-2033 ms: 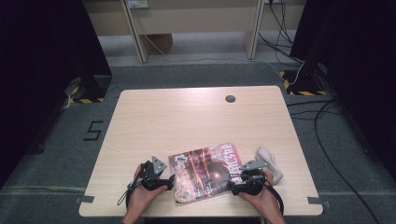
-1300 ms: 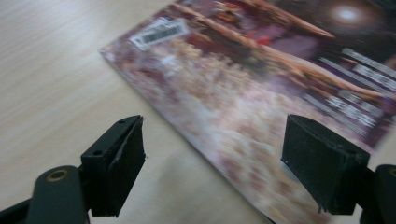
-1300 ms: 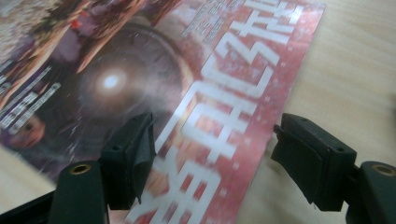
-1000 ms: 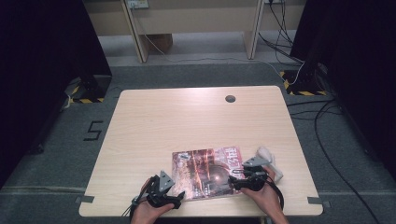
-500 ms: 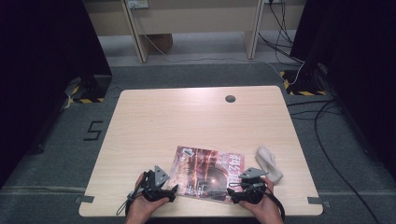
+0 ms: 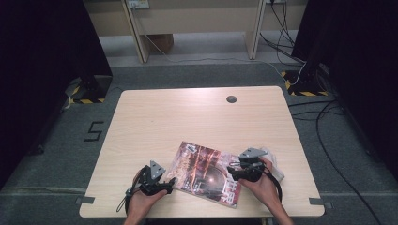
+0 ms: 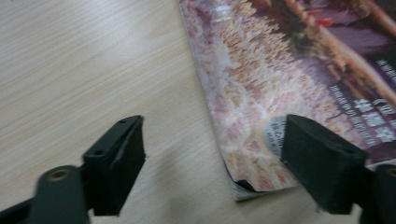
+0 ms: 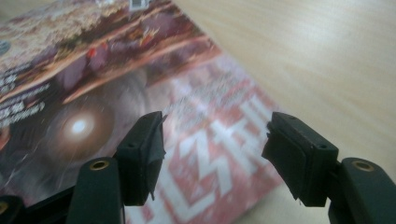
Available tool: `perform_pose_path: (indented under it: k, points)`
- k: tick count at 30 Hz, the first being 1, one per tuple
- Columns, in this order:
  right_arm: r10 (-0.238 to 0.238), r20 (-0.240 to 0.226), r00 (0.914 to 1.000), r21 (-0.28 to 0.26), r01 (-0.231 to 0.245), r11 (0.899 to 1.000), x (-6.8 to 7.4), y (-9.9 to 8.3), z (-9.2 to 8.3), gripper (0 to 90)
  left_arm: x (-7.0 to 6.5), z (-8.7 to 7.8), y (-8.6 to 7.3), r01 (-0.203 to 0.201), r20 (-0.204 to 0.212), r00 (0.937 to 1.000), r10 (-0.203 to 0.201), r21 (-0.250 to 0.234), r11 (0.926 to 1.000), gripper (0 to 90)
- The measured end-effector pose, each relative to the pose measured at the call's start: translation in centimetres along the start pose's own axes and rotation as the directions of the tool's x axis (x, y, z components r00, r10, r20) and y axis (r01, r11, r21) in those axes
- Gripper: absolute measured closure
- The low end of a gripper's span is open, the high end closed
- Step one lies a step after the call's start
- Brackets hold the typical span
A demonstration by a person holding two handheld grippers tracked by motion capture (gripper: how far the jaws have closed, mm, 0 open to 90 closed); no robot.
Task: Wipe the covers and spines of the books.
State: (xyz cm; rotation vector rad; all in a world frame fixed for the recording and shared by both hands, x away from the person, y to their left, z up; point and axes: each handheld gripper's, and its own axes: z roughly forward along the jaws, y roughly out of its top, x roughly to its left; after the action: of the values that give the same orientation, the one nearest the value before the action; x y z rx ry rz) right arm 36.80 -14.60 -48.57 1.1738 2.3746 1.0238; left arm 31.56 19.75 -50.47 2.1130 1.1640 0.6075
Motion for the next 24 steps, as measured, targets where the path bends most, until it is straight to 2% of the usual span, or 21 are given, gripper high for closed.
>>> perform_pose_path:
  k: [1,5,8,9,10,12,18,19,20,21,24]
  points:
    - [0.000,0.000,1.0000,0.000,0.000,1.000,0.0,0.0,0.0,37.3,0.0,0.0,0.0,0.000,0.000,1.0000,0.000,0.000,1.0000,22.6]
    - [0.012,-0.004,0.9999,0.009,-0.012,1.000,-0.4,1.4,1.4,37.8,-1.6,-0.6,-0.2,-0.011,0.047,0.9988,0.012,-0.002,0.9999,22.3]
    - [0.015,-0.012,0.9998,0.022,-0.015,1.000,-0.7,1.8,2.3,37.9,-2.8,-0.8,-0.4,-0.019,0.095,0.9953,0.019,0.001,0.9998,21.9]
    - [0.024,-0.018,0.9995,0.028,-0.024,0.999,-0.7,1.9,2.6,37.8,-2.8,-0.8,-0.4,-0.019,0.095,0.9953,0.019,0.001,0.9998,21.7]
    - [0.018,-0.020,0.9996,0.030,-0.017,0.999,-0.8,2.0,2.9,37.9,-3.6,-0.8,-0.4,-0.032,0.108,0.9936,0.032,-0.002,0.9995,21.3]
    - [0.028,-0.023,0.9993,0.032,-0.027,0.999,-1.0,2.3,3.4,37.8,-4.2,-0.8,-0.3,-0.036,0.126,0.9914,0.036,-0.002,0.9993,21.4]
    - [0.034,-0.047,0.9983,0.042,-0.032,0.999,-1.3,3.1,4.9,38.6,-5.1,-0.2,-0.4,-0.069,0.120,0.9904,0.068,0.007,0.9976,21.4]
    - [0.034,-0.047,0.9983,0.042,-0.032,0.999,-1.3,3.1,4.9,38.6,-5.1,-0.2,-0.4,-0.069,0.120,0.9904,0.068,0.007,0.9976,21.5]
    - [0.028,-0.072,0.9970,0.050,-0.025,0.998,-1.2,3.2,5.4,39.7,-5.1,-0.1,-0.3,-0.062,0.118,0.9911,0.061,0.005,0.9981,21.7]
    - [0.027,-0.077,0.9967,0.054,-0.023,0.998,-1.1,3.3,5.5,39.4,-5.1,0.0,-0.3,-0.061,0.115,0.9915,0.060,0.004,0.9981,22.1]
    - [0.005,-0.065,0.9978,0.062,-0.001,0.998,-0.9,3.3,5.7,40.1,-5.0,0.2,-0.2,-0.078,0.113,0.9907,0.077,0.006,0.9969,21.3]
